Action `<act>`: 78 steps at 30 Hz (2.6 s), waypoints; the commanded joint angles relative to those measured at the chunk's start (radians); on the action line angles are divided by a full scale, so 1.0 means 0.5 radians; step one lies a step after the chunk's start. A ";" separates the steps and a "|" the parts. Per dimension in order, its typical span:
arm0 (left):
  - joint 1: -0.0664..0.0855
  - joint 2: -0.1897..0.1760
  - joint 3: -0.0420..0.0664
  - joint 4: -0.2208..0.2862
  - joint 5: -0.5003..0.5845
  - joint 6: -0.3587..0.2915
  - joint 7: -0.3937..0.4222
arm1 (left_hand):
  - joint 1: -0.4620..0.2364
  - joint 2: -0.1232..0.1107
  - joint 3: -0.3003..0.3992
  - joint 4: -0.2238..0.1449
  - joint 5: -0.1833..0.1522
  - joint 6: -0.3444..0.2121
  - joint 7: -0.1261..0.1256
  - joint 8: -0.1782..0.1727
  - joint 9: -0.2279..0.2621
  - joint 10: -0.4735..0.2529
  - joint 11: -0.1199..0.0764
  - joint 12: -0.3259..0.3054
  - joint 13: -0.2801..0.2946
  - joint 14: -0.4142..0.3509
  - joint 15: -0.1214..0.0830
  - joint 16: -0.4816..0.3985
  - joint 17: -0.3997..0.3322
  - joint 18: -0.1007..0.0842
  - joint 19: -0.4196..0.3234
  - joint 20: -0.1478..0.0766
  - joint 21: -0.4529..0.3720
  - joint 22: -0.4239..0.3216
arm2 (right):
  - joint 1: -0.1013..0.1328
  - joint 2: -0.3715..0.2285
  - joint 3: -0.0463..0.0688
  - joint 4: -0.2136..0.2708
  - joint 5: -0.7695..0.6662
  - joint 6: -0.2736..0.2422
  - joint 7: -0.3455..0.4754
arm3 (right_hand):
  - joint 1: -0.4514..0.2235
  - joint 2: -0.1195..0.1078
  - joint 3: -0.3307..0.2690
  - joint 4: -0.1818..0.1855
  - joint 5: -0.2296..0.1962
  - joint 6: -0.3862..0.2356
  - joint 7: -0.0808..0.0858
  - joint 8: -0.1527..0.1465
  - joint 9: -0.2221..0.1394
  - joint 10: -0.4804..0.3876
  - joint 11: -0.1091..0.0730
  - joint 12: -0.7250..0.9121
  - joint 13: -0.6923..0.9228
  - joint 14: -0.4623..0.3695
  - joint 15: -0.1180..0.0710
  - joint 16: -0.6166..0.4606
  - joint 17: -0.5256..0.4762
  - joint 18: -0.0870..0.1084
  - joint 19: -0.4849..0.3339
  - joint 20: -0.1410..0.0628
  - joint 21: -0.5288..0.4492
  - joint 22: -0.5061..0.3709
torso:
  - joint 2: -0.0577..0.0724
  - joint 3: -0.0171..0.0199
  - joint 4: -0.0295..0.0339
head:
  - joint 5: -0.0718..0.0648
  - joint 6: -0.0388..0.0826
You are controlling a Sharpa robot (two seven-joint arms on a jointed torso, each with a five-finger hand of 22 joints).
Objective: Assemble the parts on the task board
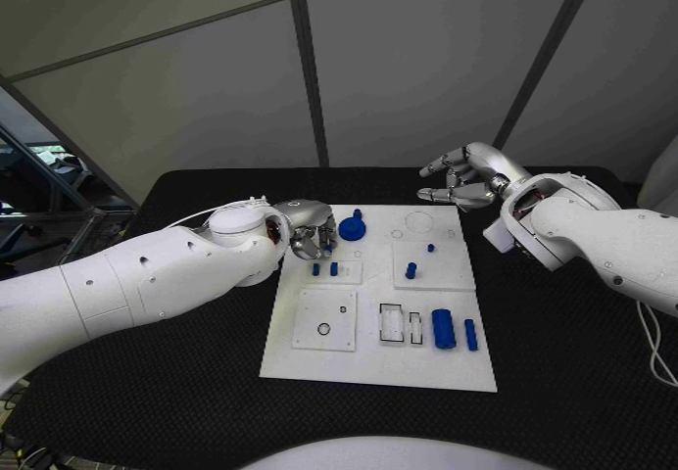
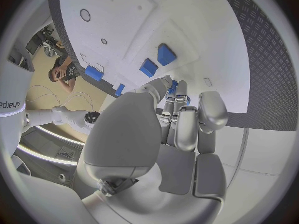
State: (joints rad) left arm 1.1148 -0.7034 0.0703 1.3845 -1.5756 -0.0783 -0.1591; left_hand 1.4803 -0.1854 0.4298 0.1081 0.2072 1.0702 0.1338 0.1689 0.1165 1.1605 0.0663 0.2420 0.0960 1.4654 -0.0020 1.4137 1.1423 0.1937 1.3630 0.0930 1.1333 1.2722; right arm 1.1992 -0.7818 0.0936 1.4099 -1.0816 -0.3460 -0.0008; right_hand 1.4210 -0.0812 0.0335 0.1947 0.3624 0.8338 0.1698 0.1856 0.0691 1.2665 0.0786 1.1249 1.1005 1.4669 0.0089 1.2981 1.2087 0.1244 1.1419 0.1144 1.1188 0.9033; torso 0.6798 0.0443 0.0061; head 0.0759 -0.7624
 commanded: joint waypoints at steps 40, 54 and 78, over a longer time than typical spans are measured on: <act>-0.001 0.032 -0.001 -0.034 0.001 0.016 0.036 | -0.029 0.012 0.029 -0.020 -0.017 0.006 0.006 -0.025 -0.007 0.020 0.009 -0.029 0.005 0.023 -0.006 0.000 -0.011 -0.183 -0.004 0.006 -0.015 0.002 | 0.003 0.001 0.001 -0.002 -0.004 0.008 0.018 | 0.003 0.007 0.003 0.012 0.008 -0.014 -0.003 0.013 -0.002 -0.003 -0.002 -0.001 -0.001 0.016 -0.013 -0.009 0.002 0.033 -0.009 -0.004 -0.015 -0.001 | 0.000 0.0008 -0.002 | -0.006 -0.001; -0.001 0.040 -0.001 -0.062 0.001 0.037 0.013 | -0.045 0.001 0.027 -0.023 -0.018 -0.008 0.007 -0.040 -0.012 0.002 0.014 -0.049 0.003 0.019 -0.003 -0.003 -0.022 -0.181 -0.008 0.007 -0.026 -0.002 | 0.003 0.000 0.001 -0.002 -0.004 0.007 0.019 | 0.003 0.007 0.003 0.012 0.008 -0.014 -0.003 0.013 -0.002 -0.003 -0.002 -0.001 -0.001 0.016 -0.013 -0.009 0.002 0.033 -0.009 -0.004 -0.015 -0.001 | -0.001 -0.0002 -0.001 | -0.009 -0.004; -0.001 0.037 -0.001 -0.053 0.002 0.029 0.022 | -0.091 -0.025 0.016 -0.020 -0.020 -0.096 0.003 -0.106 -0.038 -0.028 0.014 -0.070 0.007 0.020 -0.002 0.003 -0.020 -0.182 -0.003 0.010 -0.028 0.004 | 0.003 0.001 0.001 -0.005 -0.004 0.008 0.019 | 0.003 0.007 0.003 0.012 0.008 -0.014 -0.003 0.013 -0.002 -0.003 -0.002 -0.001 -0.001 0.016 -0.013 -0.009 0.002 0.033 -0.009 -0.004 -0.015 -0.001 | -0.002 -0.0003 0.001 | -0.008 -0.010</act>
State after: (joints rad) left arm 1.1135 -0.6844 0.0699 1.3558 -1.5754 -0.0700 -0.1502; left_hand 1.4416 -0.2003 0.4386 0.0992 0.2036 1.0244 0.1351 0.1172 0.0973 1.1526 0.0741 0.2095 0.0987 1.4654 -0.0020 1.4137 1.1323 0.1936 1.3630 0.0930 1.1216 1.2734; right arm 1.1992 -0.7819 0.0936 1.4077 -1.0816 -0.3456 -0.0002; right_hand 1.4210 -0.0812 0.0335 0.1947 0.3624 0.8338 0.1698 0.1856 0.0692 1.2666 0.0786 1.1249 1.1005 1.4668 0.0088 1.2981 1.2087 0.1244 1.1419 0.1144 1.1144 0.9034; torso 0.6795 0.0440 0.0064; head 0.0714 -0.7674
